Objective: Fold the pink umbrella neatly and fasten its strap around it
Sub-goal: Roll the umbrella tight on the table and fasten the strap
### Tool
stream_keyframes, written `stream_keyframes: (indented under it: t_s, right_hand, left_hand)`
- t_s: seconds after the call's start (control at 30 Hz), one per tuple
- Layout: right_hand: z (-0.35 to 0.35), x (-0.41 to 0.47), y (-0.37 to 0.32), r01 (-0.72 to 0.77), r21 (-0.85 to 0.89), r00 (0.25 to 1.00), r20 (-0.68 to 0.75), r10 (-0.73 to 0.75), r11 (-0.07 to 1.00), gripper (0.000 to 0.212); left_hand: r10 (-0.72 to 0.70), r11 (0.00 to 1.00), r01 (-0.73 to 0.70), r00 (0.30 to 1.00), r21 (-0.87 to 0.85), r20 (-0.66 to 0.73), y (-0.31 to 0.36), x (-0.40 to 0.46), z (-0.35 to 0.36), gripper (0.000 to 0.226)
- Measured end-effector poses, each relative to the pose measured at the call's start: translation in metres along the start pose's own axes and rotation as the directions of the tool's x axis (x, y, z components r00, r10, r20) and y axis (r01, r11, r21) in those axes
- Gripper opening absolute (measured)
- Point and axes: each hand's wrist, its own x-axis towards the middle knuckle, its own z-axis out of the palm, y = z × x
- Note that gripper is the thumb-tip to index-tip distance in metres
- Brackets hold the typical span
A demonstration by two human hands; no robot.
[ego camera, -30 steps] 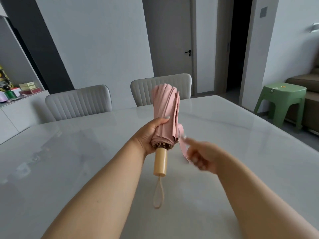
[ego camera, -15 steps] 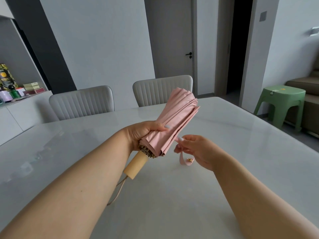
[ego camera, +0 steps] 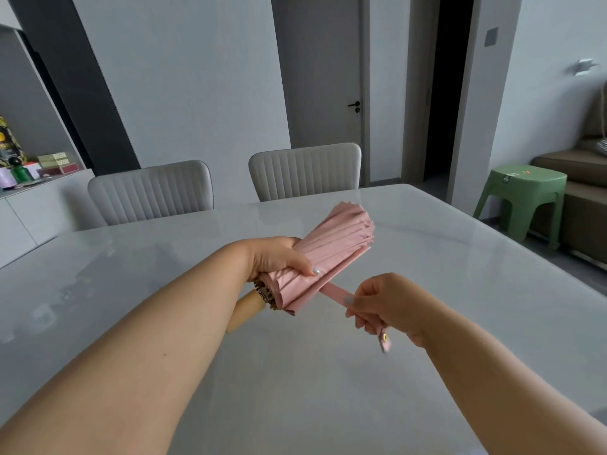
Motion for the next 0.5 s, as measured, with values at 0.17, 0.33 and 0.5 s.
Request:
stream_keyframes:
  t_s: [0.17, 0.33, 0.5]
  right_hand:
    - [0.002, -0.024, 0.003, 0.036, 0.034, 0.998, -0.047, -0.035, 0.999, 0.024]
    - [0.005, -0.031, 0.014, 0.044, 0.069, 0.994, -0.099, -0.037, 0.997, 0.007]
    - [0.000, -0.031, 0.019, 0.131, 0.253, 0.987, -0.129, -0.100, 0.959, 0.014]
  left_hand:
    - [0.077, 0.880, -0.018, 0.992, 0.475, -0.104, 0.003, 0.002, 0.028, 0.057]
    - [0.124, 0.807, -0.075, 0.991, 0.585, -0.044, -0.005, 0.007, 0.050, 0.066]
    - [0.103, 0.768, -0.054, 0.994, 0.638, -0.039, -0.007, 0.007, 0.057, 0.073]
